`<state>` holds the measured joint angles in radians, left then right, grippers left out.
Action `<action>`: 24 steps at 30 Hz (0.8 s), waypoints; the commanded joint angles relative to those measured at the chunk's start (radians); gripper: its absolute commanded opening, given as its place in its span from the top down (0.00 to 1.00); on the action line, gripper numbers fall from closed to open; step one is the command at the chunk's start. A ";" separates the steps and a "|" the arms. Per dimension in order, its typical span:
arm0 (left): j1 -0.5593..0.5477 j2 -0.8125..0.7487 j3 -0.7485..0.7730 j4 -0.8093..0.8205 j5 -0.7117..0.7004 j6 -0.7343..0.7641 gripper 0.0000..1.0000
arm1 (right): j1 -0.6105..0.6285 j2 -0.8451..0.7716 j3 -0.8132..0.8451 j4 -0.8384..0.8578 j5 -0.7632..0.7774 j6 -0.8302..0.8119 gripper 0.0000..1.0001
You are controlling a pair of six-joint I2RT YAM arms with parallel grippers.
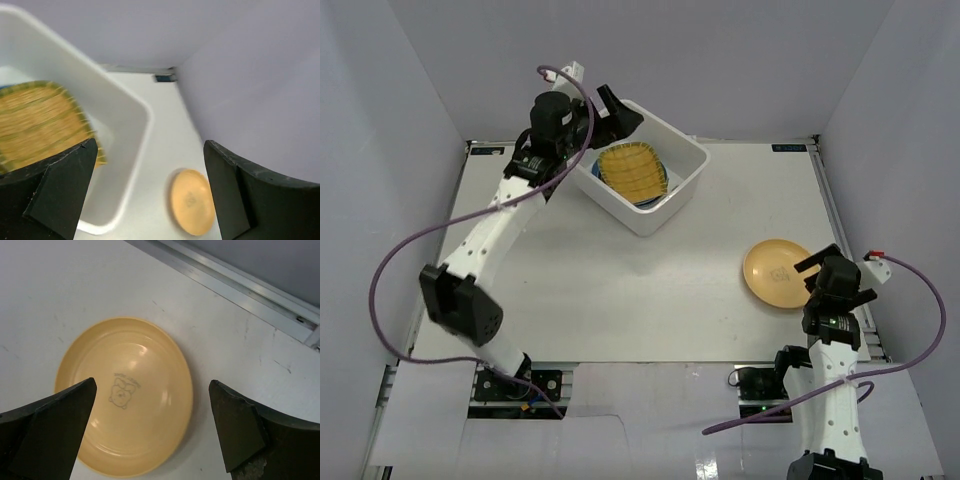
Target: Place the plates into the plastic bin on the countertop
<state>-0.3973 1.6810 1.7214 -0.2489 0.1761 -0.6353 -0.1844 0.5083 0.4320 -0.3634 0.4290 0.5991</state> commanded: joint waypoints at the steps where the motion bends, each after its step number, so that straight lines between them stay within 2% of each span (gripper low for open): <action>1: -0.093 -0.252 -0.163 0.106 0.013 0.006 0.02 | -0.042 0.013 -0.061 -0.083 0.090 0.067 0.00; 4: -0.150 -0.427 -0.331 0.152 0.069 -0.007 0.02 | -0.073 0.055 -0.076 -0.083 0.028 0.082 0.04; 5: -0.156 -0.466 -0.427 0.155 0.080 -0.001 0.02 | -0.078 0.085 -0.087 -0.078 0.018 0.090 0.04; 8: -0.160 -0.624 -0.567 0.131 0.120 0.051 0.02 | -0.086 0.154 -0.099 -0.054 -0.030 0.103 0.08; 9: -0.160 -0.665 -0.650 0.114 0.114 0.071 0.02 | -0.084 0.170 -0.117 -0.010 -0.071 0.102 0.14; 11: -0.161 -0.777 -0.715 0.039 0.093 0.143 0.02 | -0.084 0.205 -0.139 0.033 -0.133 0.099 0.27; 12: -0.160 -0.815 -0.774 0.016 0.065 0.166 0.02 | -0.084 0.213 -0.153 0.056 -0.142 0.109 0.49; 14: -0.161 -0.924 -0.831 -0.036 0.046 0.227 0.02 | -0.084 0.191 -0.165 0.081 -0.159 0.120 0.75; 15: -0.160 -0.958 -0.858 -0.049 0.037 0.247 0.02 | -0.084 0.176 -0.173 0.101 -0.162 0.114 0.92; 18: -0.161 -1.050 -0.930 -0.098 -0.036 0.272 0.02 | -0.084 0.102 -0.135 0.121 -0.199 0.076 0.92; 21: -0.164 -1.115 -0.997 -0.113 -0.098 0.284 0.02 | -0.082 0.044 0.005 0.122 -0.284 0.051 0.92; 24: -0.175 -1.124 -1.046 -0.122 -0.226 0.276 0.02 | -0.053 0.070 0.201 0.182 -0.410 0.070 0.92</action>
<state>-0.5659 0.5510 0.7044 -0.3374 0.0875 -0.3870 -0.2596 0.5835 0.4374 -0.3431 0.1638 0.6678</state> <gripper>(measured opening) 0.979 0.088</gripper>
